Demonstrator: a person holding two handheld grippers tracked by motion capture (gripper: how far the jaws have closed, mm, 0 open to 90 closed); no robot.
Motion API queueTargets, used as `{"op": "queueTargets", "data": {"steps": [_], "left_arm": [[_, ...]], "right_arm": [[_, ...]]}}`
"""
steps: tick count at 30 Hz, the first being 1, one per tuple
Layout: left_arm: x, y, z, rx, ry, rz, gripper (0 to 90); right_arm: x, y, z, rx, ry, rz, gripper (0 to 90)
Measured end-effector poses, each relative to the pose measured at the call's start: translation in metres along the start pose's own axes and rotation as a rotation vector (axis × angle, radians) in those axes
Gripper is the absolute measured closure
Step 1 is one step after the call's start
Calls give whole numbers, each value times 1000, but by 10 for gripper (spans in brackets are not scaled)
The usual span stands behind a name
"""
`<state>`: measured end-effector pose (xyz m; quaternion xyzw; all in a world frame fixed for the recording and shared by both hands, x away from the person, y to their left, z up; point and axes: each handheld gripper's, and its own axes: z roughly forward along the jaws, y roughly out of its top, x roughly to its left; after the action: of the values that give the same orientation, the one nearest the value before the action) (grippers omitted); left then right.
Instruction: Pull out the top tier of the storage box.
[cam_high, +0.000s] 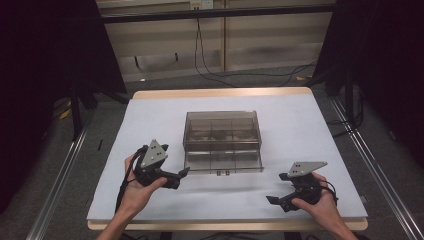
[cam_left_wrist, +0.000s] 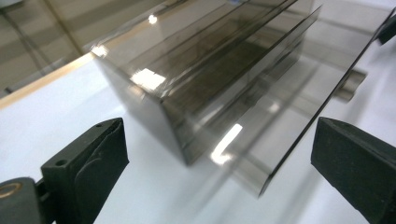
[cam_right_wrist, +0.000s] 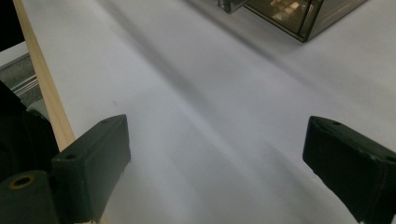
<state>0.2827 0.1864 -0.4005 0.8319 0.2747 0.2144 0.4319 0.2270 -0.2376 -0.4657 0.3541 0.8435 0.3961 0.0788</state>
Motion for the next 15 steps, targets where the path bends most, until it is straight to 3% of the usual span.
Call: {"op": "queueTargets", "data": {"steps": [3,8,12,15], "left_arm": [[3,-12,-4,-15,0,-22,32],[1,-30,-10,18,59,-58,32],[-7,-36,-14,49,50,-59,33],[-16,-41,-18,44,60,-19,29]], "right_arm": [[0,0,0,-3,-1,0,77],[0,0,-1,-4,-3,8,78],[0,0,0,-1,-1,4,78],[1,0,1,-1,3,2,78]]}}
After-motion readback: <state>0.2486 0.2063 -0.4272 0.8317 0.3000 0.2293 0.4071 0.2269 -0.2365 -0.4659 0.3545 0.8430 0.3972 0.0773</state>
